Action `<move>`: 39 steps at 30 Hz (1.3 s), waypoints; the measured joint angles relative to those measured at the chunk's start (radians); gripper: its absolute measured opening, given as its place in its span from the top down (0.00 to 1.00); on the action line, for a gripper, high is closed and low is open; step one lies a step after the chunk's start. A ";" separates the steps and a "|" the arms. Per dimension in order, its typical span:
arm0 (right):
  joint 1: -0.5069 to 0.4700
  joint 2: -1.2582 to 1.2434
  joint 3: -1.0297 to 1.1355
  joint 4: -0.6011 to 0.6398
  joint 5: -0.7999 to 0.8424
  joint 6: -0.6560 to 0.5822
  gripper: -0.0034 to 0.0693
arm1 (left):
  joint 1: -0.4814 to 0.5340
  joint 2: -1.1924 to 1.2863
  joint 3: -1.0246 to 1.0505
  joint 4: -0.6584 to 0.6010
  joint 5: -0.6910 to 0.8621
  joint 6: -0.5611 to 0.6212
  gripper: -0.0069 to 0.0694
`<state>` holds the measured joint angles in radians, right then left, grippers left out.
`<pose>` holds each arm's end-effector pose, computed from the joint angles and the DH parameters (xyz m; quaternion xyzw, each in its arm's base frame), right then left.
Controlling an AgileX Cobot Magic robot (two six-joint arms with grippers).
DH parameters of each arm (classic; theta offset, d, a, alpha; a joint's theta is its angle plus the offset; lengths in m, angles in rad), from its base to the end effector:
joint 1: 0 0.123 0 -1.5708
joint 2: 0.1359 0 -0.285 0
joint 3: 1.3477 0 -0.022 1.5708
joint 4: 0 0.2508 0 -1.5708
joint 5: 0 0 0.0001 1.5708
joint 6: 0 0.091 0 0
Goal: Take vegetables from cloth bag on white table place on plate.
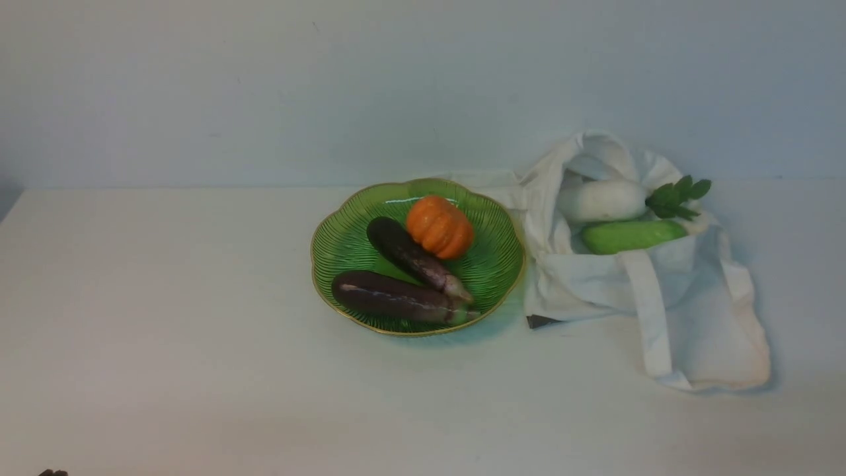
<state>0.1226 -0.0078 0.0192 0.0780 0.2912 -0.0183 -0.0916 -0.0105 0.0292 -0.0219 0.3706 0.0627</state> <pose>0.0540 0.0087 0.1809 -0.0328 0.7780 0.0647 0.6240 0.0525 -0.0056 0.1706 0.0562 0.8035 -0.0178 0.5924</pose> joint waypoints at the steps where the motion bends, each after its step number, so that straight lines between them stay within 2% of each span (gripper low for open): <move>1: -0.014 -0.003 0.008 0.000 0.008 0.000 0.97 | 0.000 0.000 0.000 0.000 0.000 0.000 0.92; 7: -0.044 -0.003 0.008 -0.016 0.062 0.000 0.97 | 0.000 0.000 0.000 0.000 0.000 0.000 0.92; 39: -0.064 -0.003 0.007 -0.022 0.069 0.000 0.97 | 0.000 0.000 0.000 0.000 0.000 0.000 0.92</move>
<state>0.0586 -0.0110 0.0257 0.0559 0.3600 -0.0183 -0.0916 -0.0105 0.0292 -0.0219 0.3706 0.0627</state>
